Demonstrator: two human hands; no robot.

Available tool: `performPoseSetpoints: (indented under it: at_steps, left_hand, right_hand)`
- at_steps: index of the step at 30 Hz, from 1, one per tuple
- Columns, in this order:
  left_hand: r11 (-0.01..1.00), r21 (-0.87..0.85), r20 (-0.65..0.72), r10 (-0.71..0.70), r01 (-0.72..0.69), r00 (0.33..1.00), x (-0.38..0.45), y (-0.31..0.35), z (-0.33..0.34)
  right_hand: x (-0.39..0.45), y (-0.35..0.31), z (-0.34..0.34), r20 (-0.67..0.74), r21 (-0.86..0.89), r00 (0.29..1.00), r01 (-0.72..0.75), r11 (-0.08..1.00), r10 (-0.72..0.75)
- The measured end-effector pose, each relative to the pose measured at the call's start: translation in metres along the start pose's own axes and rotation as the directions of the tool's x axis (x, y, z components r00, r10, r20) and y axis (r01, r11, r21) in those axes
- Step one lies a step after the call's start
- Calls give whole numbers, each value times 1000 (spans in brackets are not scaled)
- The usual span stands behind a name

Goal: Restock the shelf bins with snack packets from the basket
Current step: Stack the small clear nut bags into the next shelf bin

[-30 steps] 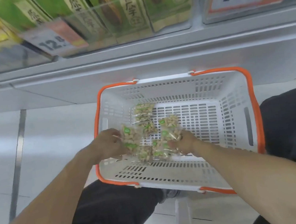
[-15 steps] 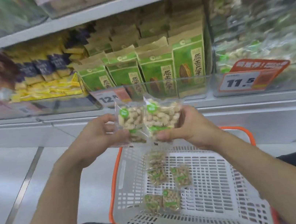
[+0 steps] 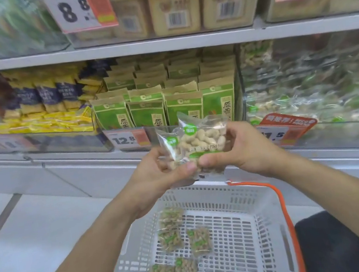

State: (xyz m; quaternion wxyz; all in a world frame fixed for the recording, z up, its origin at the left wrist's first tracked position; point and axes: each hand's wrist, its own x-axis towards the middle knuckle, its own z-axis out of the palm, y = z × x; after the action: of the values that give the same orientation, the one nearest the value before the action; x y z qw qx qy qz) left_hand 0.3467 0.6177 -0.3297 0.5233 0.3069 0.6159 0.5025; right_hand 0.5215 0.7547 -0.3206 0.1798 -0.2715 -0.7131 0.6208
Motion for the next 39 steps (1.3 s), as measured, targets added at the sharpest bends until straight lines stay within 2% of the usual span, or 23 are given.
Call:
performPoseSetpoints:
  at_steps: [2,4,8,12,19,23,25,29,31,33,35,37,39]
  left_hand:
    - [1000,-3,-16,-10,10,1000,4,-1,4]
    - [1000,-20,24,-16,17,1000,6,0,6]
    - [996,-89,46,0,4,999,8,1,11]
    - [991,-134,112,36,-21,993,10,1,13]
    - [999,-35,197,27,-21,980,15,2,20]
    - [1000,-7,95,30,-30,995,18,3,38]
    - [999,24,70,36,-38,997,20,5,43]
    - [997,38,135,68,-73,989,25,7,42]
    - [993,12,195,109,-114,975,27,8,42]
    - [988,-39,245,153,-148,957,27,8,44]
    - [979,-48,240,203,-197,949,27,9,47]
    - [956,64,180,273,-288,945,28,8,51]
    - [868,314,71,383,-385,921,30,5,55]
  right_hand:
    - [-1,7,1,-50,46,998,-21,999,24]
    - [0,11,-1,-64,108,996,-56,993,63]
    - [1,4,-13,-59,118,997,-50,992,57]
    - [1,0,-22,-39,32,999,-23,999,24]
    - [-5,-8,-28,0,-161,1000,9,987,-9]
    - [-8,-7,-35,7,-274,1000,-13,962,16]
    - [-8,-7,-39,-12,-340,1000,-17,940,14]
    - [-8,-11,-50,-129,-454,991,-89,886,33]
    - [-8,-12,-55,-77,-378,995,-94,921,70]
    - [-12,-11,-58,44,-175,993,-100,980,109]
    - [-17,-13,-59,79,-45,993,-80,996,83]
    - [-19,-15,-62,12,-19,1000,-18,1000,18]
    - [-18,-17,-68,-84,-3,996,34,999,-34]
